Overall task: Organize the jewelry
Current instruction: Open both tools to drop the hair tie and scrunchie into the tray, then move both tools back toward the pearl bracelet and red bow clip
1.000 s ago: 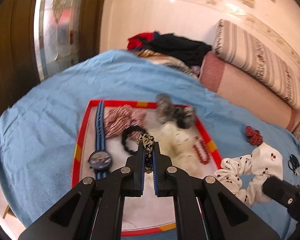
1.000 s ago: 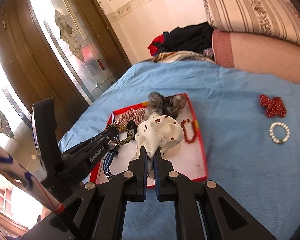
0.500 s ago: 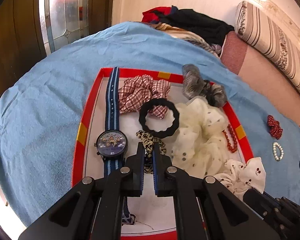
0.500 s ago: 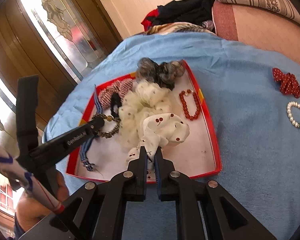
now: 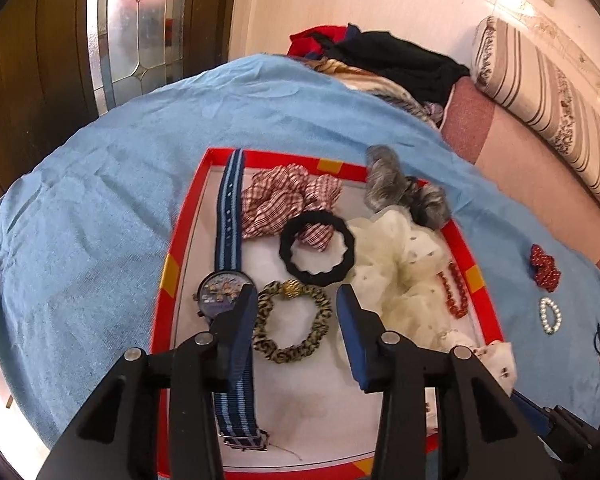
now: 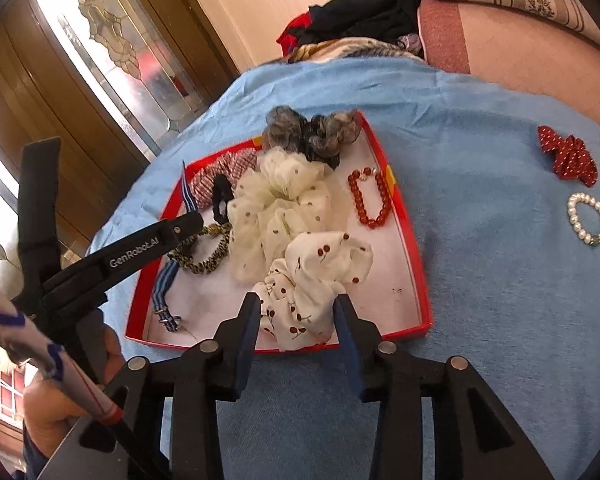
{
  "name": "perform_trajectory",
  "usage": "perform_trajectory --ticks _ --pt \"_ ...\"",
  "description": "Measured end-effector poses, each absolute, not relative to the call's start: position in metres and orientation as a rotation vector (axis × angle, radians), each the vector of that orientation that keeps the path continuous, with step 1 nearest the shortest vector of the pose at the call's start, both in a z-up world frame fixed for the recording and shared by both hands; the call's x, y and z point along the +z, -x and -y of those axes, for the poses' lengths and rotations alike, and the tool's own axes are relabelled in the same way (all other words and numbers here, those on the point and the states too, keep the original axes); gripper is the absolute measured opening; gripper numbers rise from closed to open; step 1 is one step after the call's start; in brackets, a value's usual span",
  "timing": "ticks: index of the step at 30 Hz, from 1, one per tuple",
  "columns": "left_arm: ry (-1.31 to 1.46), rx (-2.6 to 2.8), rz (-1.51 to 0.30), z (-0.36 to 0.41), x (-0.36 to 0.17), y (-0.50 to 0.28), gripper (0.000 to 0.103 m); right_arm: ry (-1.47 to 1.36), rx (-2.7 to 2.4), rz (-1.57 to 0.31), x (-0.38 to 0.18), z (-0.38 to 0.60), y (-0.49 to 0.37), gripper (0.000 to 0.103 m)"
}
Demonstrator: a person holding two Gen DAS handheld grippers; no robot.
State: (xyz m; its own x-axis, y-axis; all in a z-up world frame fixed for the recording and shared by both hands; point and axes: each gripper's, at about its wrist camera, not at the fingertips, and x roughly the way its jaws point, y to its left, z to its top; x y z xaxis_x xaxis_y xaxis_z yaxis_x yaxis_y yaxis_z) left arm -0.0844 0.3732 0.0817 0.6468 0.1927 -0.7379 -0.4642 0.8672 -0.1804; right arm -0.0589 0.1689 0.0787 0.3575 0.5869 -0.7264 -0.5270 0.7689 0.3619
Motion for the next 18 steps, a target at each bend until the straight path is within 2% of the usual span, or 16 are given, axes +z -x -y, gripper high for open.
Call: perform_trajectory --ticks 8,18 --pt "0.357 0.325 -0.676 -0.352 0.103 0.089 0.041 -0.123 0.727 -0.902 0.106 -0.132 0.071 0.041" --pt "0.216 0.179 -0.687 -0.276 0.103 0.070 0.042 -0.227 0.546 -0.854 0.113 -0.023 0.056 0.041"
